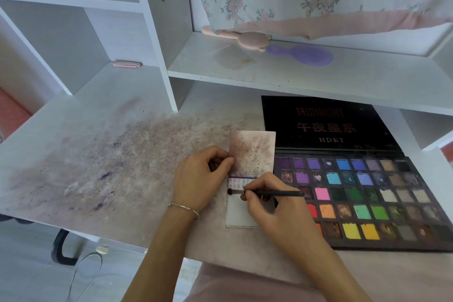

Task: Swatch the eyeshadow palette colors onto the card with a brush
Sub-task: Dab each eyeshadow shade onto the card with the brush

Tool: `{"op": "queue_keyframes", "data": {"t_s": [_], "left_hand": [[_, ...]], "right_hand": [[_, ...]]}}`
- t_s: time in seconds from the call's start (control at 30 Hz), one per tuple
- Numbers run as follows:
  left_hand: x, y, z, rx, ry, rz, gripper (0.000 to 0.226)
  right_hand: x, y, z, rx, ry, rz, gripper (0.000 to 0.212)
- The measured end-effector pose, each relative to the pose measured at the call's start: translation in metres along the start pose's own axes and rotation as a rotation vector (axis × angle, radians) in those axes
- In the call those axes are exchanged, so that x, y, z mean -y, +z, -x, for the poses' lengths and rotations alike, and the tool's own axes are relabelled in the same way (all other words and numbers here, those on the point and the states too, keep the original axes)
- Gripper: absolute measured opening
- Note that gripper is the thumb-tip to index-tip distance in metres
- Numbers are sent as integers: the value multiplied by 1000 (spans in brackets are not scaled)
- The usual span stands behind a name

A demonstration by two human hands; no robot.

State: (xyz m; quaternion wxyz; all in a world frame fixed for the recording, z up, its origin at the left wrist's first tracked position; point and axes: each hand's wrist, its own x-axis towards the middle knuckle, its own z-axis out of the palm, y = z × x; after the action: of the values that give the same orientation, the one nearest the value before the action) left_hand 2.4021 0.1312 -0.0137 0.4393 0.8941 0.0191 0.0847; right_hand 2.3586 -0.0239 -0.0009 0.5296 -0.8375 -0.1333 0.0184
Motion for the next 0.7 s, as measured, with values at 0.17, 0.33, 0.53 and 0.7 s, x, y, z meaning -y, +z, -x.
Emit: {"op": "queue_keyframes", "data": {"t_s": [0.17,0.33,0.53,0.7], "left_hand": [[0,0,0,-4,3,3,19],[-1,0,0,0,4,-13,17],[-1,0,-1,-1,-2,-9,15],[-1,0,-1,-4,-9,-11,22]], "right_hand": [[0,1,0,7,5,-10,19],[0,0,0,4,12,-21,19],[-1,0,-2,-31,-7,-16,23],[1,-1,0,-174,-43,-116,21]]}}
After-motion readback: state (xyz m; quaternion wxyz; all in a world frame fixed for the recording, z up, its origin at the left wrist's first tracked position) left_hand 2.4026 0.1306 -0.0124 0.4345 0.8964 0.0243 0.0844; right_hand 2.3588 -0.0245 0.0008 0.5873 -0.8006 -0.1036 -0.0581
